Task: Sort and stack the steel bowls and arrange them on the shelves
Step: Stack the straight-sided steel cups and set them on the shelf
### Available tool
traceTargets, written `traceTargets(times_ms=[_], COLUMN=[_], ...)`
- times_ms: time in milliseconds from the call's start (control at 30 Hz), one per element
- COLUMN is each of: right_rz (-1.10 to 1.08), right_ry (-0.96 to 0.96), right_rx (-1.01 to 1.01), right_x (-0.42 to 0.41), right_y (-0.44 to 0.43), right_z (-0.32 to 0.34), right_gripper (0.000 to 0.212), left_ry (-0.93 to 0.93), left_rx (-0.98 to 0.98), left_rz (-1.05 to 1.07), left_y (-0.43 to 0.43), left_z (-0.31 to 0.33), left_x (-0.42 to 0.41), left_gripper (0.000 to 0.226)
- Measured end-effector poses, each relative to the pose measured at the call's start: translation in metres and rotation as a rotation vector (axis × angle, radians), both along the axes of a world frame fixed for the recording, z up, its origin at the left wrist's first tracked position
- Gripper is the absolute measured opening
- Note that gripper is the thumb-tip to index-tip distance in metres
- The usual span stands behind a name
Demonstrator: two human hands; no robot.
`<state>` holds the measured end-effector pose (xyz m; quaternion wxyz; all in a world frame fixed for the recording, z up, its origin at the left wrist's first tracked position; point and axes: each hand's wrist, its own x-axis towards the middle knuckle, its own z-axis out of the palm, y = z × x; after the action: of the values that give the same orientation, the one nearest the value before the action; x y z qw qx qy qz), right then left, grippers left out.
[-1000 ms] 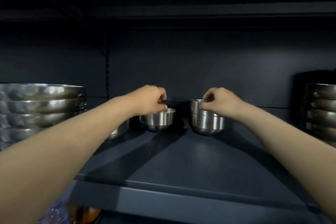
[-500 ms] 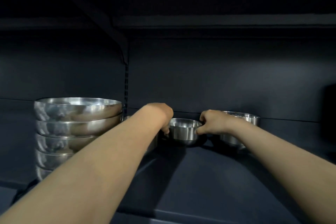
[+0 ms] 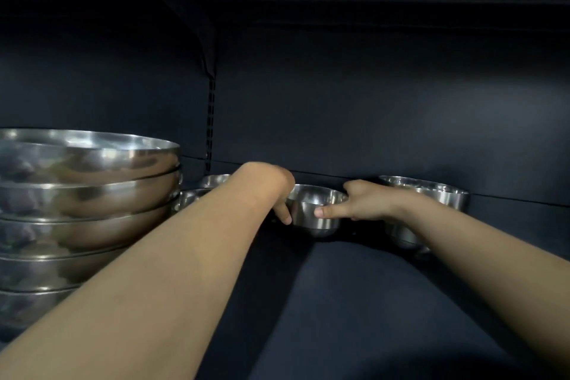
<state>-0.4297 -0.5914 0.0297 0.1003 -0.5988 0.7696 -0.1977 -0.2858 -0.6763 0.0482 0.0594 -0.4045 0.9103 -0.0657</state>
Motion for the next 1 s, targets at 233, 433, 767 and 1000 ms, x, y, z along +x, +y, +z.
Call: traceTargets(times_ms=[233,433,767,1000], right_rz=[0.026,-0.014,-0.075,-0.099], right_ry=[-0.130,-0.057,-0.049,-0.137], right_rx=[-0.108,-0.147,-0.327,-0.547], right_x=[-0.003,0.006,0.011,-0.019], right_y=[0.003,0.011,0.040,0.085], right_z=[-0.007,-0.005,0.030,0.063], right_gripper=[0.034,0.038,0.078,0.084], left_ry=[0.083,0.215,0.335,0.620], left_rx=[0.029,0.111,-0.006,-0.008], left_rz=[-0.009,0.010,-0.047,-0.225], left_y=[-0.006,-0.001,0.034,0.064], left_z=[-0.003,-0.001,0.040,0.074], left_x=[-0.001,0.007,0.018,0.002], left_gripper=[0.053,0.052,0.047,0.054])
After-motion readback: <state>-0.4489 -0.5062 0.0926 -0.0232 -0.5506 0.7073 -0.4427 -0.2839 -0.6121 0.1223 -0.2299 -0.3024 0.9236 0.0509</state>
